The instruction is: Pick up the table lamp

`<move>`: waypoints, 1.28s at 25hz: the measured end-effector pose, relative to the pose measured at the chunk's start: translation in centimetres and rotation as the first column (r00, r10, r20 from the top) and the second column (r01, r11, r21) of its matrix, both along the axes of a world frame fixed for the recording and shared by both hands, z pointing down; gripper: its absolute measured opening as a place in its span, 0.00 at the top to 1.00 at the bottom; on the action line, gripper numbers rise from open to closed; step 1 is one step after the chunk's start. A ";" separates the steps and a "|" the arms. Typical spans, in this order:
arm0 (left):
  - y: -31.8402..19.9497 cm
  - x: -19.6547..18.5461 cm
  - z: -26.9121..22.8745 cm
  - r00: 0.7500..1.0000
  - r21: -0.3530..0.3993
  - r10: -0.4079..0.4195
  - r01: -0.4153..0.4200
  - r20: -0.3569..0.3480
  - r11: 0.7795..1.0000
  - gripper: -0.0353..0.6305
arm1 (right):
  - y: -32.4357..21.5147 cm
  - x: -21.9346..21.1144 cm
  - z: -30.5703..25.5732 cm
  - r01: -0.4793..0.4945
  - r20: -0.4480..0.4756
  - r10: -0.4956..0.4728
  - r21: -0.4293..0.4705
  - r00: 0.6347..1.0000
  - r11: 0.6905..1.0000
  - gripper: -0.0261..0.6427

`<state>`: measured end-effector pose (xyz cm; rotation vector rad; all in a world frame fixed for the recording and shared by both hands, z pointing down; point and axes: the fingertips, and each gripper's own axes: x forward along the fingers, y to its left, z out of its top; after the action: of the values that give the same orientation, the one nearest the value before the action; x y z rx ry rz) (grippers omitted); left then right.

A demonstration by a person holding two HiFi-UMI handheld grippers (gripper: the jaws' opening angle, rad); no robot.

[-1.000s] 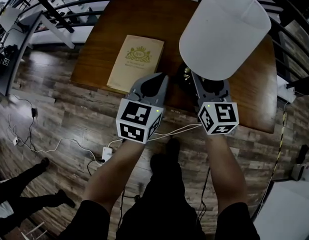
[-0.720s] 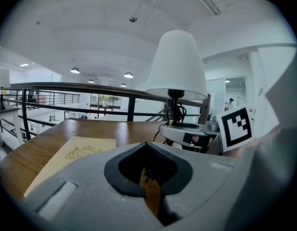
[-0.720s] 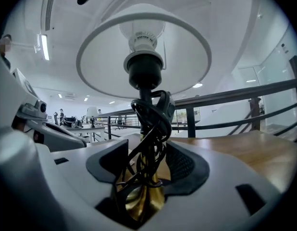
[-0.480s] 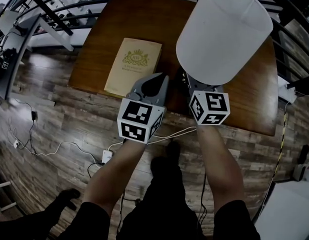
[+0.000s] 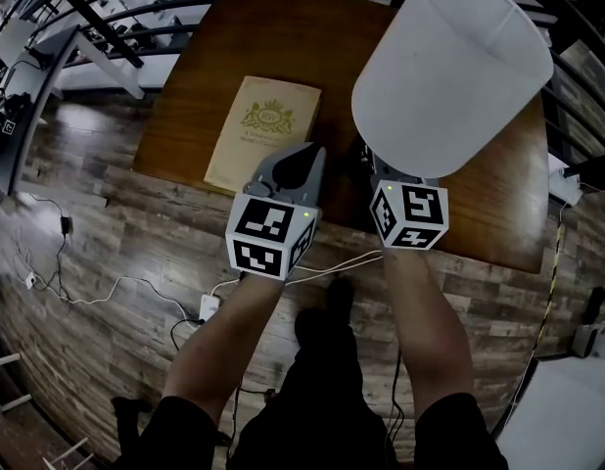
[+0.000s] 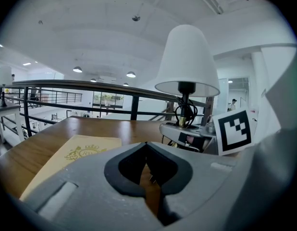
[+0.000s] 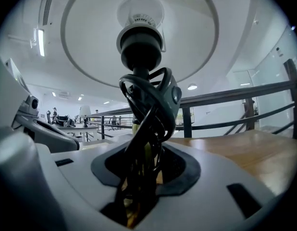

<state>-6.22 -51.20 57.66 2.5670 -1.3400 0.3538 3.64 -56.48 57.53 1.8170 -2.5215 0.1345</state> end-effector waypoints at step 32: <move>-0.4 -0.2 -2.6 1.000 0.019 -0.006 0.006 -0.018 1.000 0.94 | -0.4 -0.2 -2.0 0.060 0.075 -0.050 -0.138 0.996 0.989 0.80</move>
<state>-6.44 -51.64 55.06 2.5751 -1.3507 0.3180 3.42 -56.93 55.55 1.7191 -2.5342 0.3718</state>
